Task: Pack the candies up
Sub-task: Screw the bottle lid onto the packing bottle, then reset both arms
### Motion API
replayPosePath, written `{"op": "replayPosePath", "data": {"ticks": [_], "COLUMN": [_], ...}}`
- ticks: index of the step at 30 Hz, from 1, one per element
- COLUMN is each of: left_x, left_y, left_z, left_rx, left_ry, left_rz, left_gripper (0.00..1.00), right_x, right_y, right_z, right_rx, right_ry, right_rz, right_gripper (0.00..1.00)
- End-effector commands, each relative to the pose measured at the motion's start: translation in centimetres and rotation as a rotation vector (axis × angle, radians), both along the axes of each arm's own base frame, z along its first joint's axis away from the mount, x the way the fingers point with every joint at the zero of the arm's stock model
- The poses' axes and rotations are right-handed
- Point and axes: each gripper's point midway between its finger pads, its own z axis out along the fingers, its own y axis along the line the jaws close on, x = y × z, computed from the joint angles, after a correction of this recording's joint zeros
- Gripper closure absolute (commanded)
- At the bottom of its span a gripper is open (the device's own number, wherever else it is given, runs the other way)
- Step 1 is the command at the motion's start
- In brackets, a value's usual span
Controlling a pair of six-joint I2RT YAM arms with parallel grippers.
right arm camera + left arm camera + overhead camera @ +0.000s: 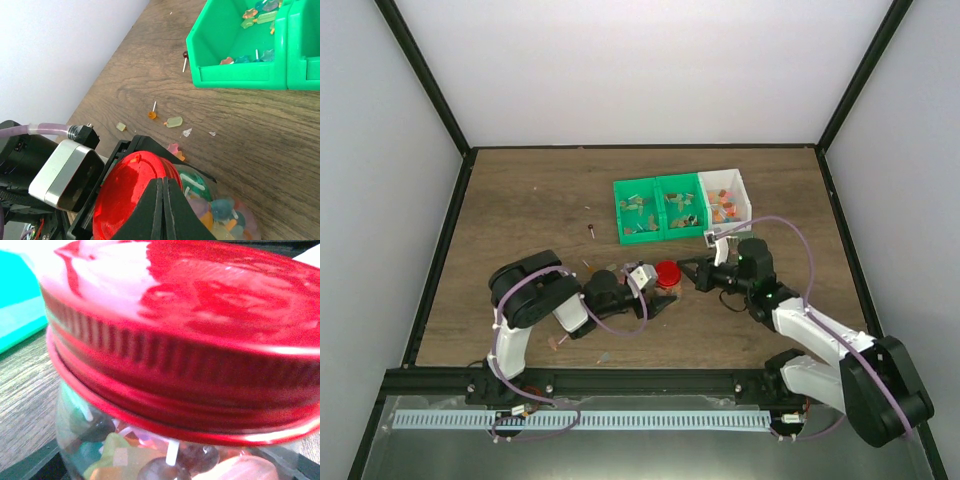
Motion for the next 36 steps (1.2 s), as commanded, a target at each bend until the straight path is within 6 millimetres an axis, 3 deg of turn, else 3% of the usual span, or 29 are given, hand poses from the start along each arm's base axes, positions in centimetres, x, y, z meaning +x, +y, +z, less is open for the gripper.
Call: {"op": "replayPosePath", "data": {"ticks": [1,13,20,24,36], "left_x": [-0.2,-0.2,-0.6,0.0,2.0], "left_y": [6.5,6.5,6.8,6.6,5.8], "left_z": [-12.3,-12.2,-10.8,-8.7,-6.0], "left_rx": [0.367,0.369,0.321,0.31,0.4], "left_ry": [0.366,0.356,0.323,0.287,0.206], "left_rz": [0.221,0.215,0.215,0.227,0.238], "left_gripper": [0.37,0.38,0.38,0.33,0.06], "right_x": [-8.8,-9.9,-8.0,-7.0,-5.6], "right_y": [1.2,0.8,0.1,0.0,-0.1], "right_z": [-5.6,-5.8,-4.1,-2.5,0.6], "right_rx": [-0.025,-0.009,-0.04,-0.042,-0.059], "right_ry": [0.355,0.373,0.298,0.267,0.247], "right_rz": [0.249,0.238,0.128,0.09,0.041], "right_gripper": [0.99,0.99,0.99,0.94,0.93]}}
